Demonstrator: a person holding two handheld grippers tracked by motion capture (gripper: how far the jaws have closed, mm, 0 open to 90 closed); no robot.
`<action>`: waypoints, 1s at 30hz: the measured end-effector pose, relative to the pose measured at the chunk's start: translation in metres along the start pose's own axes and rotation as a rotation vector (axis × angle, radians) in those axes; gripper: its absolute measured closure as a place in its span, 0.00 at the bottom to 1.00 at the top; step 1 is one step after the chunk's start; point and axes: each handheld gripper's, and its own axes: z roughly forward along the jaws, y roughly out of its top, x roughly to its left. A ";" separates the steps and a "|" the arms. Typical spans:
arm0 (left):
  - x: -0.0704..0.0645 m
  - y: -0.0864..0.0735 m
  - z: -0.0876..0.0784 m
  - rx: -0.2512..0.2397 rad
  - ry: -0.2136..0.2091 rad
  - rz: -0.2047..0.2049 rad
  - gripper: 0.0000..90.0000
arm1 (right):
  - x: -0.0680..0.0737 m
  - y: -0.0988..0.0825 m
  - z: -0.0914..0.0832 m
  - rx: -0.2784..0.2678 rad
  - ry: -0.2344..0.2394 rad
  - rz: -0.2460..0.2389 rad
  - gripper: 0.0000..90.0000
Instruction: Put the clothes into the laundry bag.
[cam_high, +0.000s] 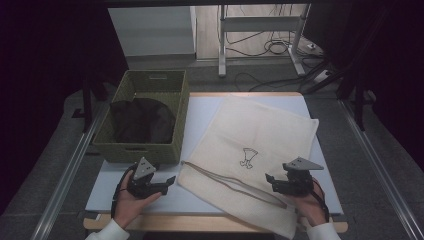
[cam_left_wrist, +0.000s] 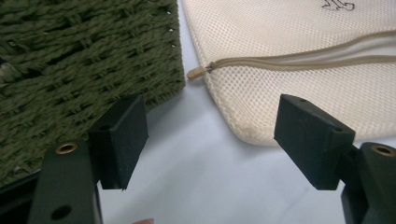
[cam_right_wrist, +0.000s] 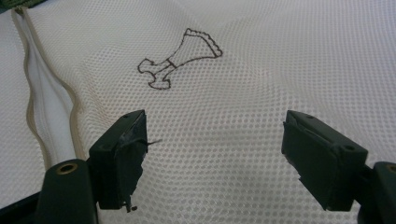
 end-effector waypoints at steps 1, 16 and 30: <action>0.000 0.000 0.000 0.000 0.000 0.000 0.27 | -0.001 -0.001 0.000 0.003 -0.003 0.004 0.25; -0.006 0.003 0.006 0.020 0.012 0.028 0.27 | -0.007 -0.004 -0.007 0.011 -0.042 -0.001 0.27; -0.008 0.003 0.005 0.007 0.002 0.044 0.26 | -0.013 -0.002 -0.016 -0.008 -0.042 0.049 0.29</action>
